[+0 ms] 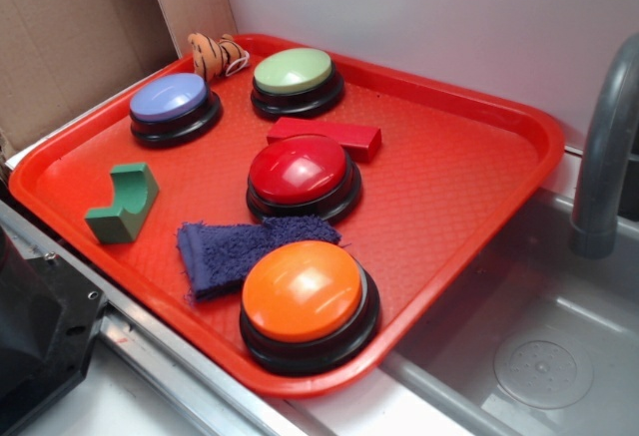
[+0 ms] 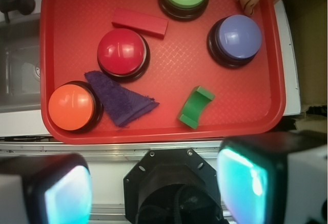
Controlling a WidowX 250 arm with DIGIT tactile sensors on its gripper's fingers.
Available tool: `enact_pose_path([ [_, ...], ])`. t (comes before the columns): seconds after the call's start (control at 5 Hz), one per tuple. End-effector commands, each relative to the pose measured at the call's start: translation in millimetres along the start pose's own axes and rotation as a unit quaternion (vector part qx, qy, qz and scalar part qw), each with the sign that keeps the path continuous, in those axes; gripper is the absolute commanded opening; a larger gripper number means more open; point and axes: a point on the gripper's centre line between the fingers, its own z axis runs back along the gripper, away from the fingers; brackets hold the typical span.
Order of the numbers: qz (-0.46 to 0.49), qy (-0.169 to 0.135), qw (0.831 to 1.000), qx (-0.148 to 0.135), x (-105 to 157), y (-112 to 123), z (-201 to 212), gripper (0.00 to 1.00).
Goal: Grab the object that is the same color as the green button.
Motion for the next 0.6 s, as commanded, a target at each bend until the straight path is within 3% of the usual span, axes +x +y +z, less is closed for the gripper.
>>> enact_pose_path([
  [0.0,0.0,0.0,1.0,0.0,0.0,0.0,0.0,1.0],
  [0.4,0.146,-0.048,0.988,-0.024,17.2,33.4,-45.7,1.0],
])
